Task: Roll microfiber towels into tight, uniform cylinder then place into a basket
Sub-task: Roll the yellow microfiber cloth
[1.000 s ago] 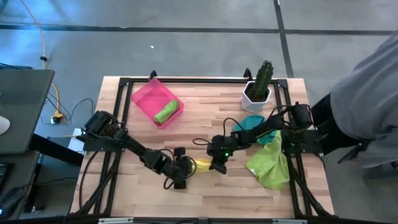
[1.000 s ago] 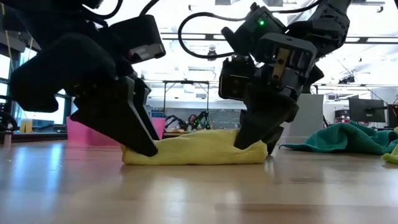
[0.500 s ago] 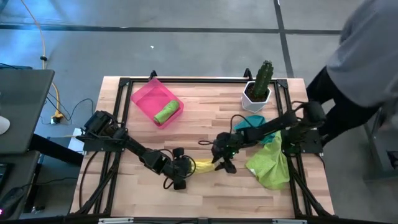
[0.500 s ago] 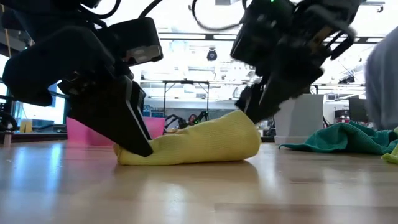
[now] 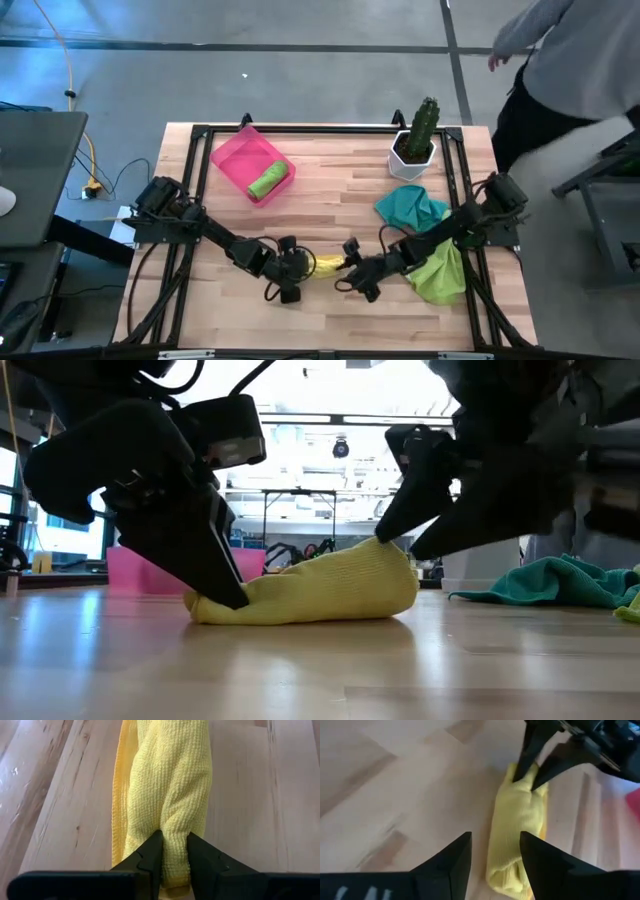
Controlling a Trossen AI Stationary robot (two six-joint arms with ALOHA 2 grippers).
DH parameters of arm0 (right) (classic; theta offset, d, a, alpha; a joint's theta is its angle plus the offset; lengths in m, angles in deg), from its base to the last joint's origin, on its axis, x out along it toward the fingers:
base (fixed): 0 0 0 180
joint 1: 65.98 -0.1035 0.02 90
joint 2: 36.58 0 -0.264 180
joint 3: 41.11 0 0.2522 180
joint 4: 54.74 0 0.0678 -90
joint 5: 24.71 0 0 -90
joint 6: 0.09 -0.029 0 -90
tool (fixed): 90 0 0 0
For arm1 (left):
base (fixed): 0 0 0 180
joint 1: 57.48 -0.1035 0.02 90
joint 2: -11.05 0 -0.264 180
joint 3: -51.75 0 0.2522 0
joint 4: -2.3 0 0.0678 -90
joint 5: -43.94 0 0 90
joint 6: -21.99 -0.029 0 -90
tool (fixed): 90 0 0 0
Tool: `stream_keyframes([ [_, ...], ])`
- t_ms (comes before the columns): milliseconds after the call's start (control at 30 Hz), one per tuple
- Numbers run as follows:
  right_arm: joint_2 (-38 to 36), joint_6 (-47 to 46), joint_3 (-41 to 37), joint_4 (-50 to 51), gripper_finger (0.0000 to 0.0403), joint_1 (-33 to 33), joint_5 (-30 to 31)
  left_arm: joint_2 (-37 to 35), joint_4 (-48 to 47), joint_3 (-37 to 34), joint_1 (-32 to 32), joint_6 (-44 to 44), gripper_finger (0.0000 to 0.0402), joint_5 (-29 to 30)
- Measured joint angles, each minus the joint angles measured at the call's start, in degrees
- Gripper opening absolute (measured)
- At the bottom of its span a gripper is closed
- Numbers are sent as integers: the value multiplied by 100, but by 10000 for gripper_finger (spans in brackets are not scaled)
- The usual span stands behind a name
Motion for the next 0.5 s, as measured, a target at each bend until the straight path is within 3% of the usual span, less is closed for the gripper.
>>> stream_keyframes([
  [500,477,-420,11,-238,159,192,114,11,116,-4,-67,2,66,-216],
])
